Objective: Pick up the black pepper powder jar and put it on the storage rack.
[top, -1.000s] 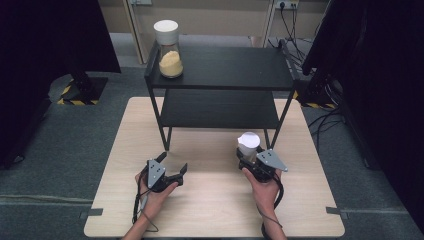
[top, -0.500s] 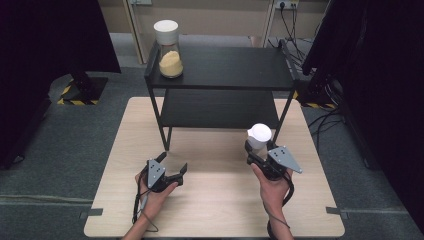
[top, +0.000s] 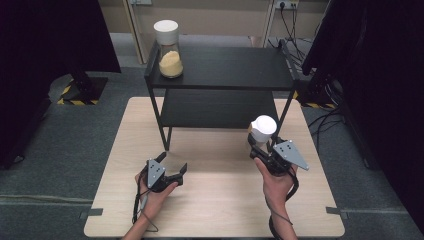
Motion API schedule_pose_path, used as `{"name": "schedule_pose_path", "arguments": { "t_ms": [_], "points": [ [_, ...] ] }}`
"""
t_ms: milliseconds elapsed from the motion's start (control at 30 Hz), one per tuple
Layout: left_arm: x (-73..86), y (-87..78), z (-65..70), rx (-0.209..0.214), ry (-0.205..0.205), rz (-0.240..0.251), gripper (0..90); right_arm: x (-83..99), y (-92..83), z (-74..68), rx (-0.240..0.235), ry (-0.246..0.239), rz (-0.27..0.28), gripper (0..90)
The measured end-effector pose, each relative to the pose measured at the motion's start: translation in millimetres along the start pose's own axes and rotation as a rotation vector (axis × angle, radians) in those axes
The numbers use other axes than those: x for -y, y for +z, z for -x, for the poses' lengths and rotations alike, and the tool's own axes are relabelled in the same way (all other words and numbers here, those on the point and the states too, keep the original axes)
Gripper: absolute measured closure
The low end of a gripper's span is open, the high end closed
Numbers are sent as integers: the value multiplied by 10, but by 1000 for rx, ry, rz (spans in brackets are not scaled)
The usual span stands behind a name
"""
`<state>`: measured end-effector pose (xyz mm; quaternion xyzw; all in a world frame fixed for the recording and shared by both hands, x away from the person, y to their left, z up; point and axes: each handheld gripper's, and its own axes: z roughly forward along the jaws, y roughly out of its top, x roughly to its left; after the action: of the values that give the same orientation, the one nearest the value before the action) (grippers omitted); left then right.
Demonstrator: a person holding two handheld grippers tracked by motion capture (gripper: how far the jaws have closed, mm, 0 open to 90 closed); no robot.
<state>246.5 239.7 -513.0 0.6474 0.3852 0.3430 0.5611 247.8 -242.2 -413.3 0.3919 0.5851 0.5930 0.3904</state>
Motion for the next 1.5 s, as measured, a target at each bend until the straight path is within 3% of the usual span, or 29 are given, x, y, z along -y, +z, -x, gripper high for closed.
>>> {"name": "schedule_pose_path", "arguments": {
  "t_ms": [600, 1500],
  "points": [
    [0, 0, 2, -1, 1, 0, 103, -205, -18, 10, 9, -2, 66, 311],
    [-5, -2, 9, -4, 6, -3, 102, -678, 30, 15, 16, -20, 169, 311]
  ]
}}
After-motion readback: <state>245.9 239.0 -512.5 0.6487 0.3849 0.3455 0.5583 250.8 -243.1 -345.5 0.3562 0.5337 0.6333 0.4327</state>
